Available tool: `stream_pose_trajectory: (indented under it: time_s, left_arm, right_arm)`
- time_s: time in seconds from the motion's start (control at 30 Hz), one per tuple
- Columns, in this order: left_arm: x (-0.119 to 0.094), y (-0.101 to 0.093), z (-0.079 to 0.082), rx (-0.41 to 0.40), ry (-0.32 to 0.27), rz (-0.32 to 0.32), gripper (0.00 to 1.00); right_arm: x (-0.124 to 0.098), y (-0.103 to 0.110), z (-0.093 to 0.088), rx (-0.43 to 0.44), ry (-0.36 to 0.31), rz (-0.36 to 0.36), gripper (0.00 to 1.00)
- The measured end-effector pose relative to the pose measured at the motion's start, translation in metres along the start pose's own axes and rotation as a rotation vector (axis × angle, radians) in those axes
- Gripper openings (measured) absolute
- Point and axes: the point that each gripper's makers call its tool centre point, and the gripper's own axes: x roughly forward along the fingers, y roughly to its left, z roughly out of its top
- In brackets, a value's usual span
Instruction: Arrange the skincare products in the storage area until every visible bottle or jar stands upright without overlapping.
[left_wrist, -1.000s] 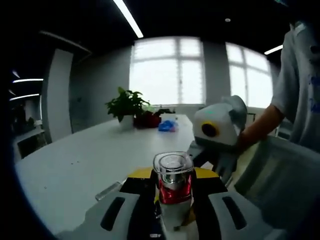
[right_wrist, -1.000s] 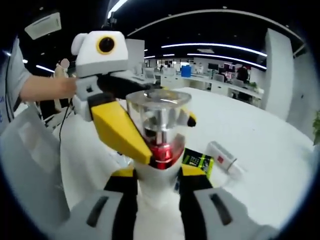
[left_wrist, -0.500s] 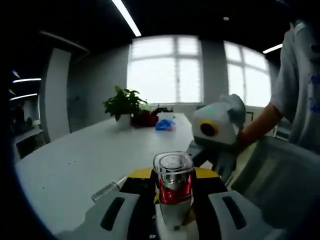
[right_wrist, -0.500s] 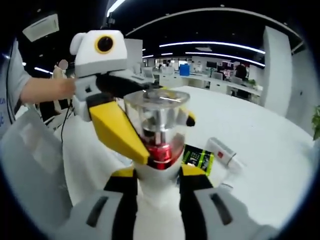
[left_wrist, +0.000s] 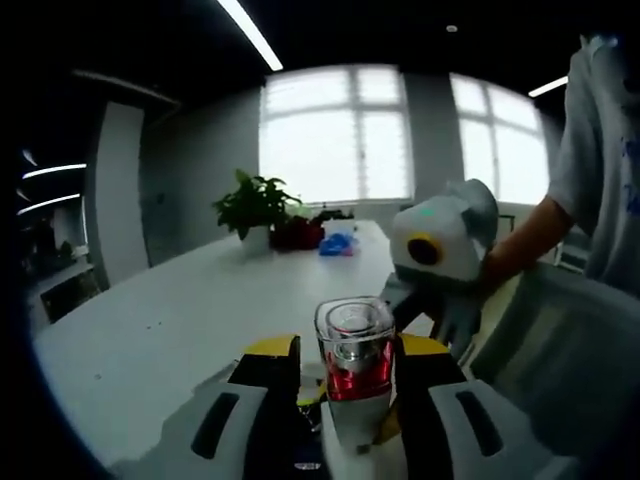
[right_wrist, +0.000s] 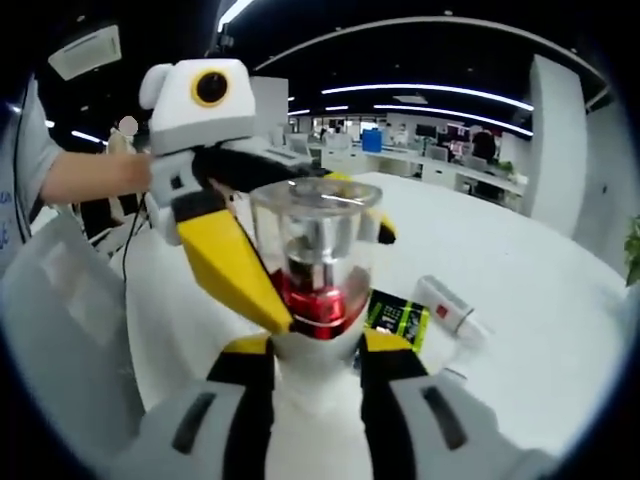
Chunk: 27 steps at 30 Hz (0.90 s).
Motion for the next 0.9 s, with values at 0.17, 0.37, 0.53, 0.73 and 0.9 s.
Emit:
stream_pose_trajectory:
  time_s: [0.17, 0.37, 0.53, 0.73, 0.9]
  left_arm:
    - [-0.006, 0.004, -0.007, -0.003, 0.045, 0.038, 0.38]
    - [-0.022, 0.011, -0.012, -0.026, 0.073, 0.098, 0.44]
    - [-0.037, 0.015, -0.019, -0.035, 0.103, 0.152, 0.47]
    - [-0.053, 0.018, -0.027, -0.045, 0.139, 0.21, 0.53]
    - [-0.064, 0.019, -0.027, -0.04, 0.148, 0.248, 0.6]
  right_arm:
    - [0.0, 0.0, -0.001, 0.012, 0.004, 0.01, 0.34]
    - [-0.001, 0.0, 0.0, 0.018, 0.004, 0.012, 0.4]
    - [-0.003, 0.001, 0.001, 0.012, 0.011, 0.016, 0.43]
    - [-0.007, 0.0, 0.003, 0.013, 0.019, 0.016, 0.47]
    - [-0.012, 0.0, 0.005, -0.001, 0.034, 0.011, 0.54]
